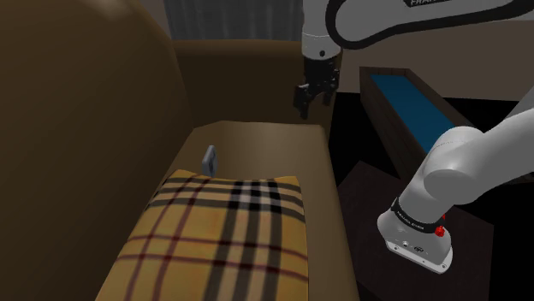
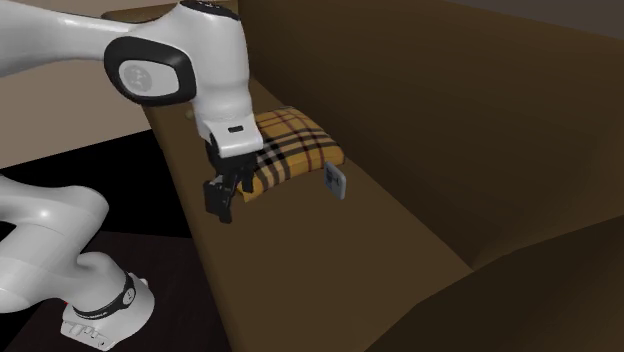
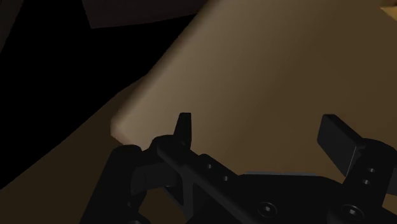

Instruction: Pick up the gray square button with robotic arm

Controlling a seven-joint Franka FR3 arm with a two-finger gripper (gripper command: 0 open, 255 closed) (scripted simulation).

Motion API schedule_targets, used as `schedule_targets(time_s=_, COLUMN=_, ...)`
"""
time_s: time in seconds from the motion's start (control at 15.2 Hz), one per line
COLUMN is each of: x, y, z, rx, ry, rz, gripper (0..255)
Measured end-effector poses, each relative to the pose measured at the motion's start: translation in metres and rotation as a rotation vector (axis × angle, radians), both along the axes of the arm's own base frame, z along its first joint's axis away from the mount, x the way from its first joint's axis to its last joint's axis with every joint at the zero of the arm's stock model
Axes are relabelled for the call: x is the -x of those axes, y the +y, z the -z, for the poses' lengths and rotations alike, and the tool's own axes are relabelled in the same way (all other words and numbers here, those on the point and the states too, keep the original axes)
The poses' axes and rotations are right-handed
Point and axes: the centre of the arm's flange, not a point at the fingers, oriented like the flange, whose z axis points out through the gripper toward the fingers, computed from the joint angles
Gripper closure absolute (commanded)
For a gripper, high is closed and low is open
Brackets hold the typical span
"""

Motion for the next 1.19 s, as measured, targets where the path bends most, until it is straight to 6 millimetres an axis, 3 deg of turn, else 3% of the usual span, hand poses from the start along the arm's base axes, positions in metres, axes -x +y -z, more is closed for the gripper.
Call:
schedule_targets(time_s=0.26, x=-0.026, y=0.037, z=0.019, rx=-0.015, ry=-0.008, rz=0.057, gripper=0)
schedule_targets(time_s=1.19, x=-0.147, y=0.153, z=0.073, rx=-0.07, ry=-0.035, rz=0.253, gripper=0)
